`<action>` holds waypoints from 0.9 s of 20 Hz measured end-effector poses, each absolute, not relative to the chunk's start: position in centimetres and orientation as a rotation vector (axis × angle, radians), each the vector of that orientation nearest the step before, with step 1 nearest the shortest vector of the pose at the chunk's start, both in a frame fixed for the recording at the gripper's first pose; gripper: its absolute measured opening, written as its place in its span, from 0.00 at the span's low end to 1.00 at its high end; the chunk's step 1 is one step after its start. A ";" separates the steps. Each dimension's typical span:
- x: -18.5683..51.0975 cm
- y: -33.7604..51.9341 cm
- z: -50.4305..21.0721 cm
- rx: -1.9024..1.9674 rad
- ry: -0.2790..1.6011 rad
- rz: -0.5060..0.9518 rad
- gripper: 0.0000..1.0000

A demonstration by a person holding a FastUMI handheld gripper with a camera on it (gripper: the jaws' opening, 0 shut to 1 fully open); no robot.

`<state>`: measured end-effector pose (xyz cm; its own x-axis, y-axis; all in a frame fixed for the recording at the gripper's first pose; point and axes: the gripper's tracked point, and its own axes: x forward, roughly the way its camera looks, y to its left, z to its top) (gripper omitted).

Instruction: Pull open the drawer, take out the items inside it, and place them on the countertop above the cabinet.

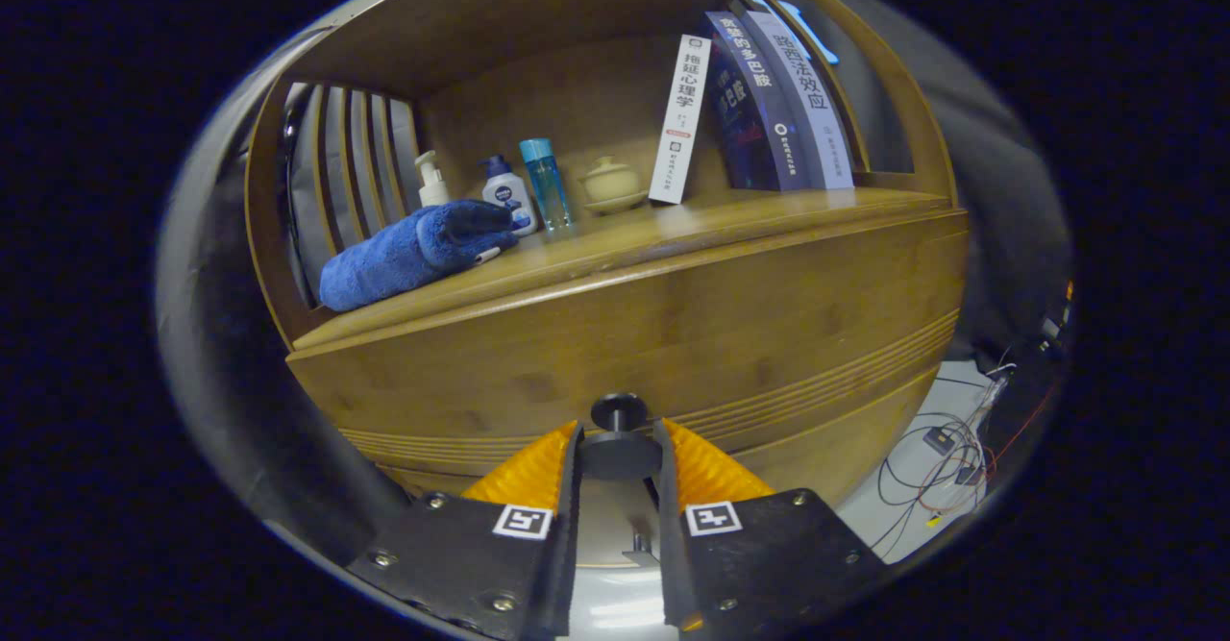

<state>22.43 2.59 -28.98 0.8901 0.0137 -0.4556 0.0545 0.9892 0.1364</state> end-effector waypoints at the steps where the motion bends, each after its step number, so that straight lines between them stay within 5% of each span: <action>1: 22.3 2.5 -28.9 0.140 0.475 -0.025 0.36; 18: 9.4 2.3 -26.9 0.113 0.466 -0.139 0.36</action>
<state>9.44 2.31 -26.88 0.8843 -0.1074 -0.4545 0.1589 0.9843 0.0765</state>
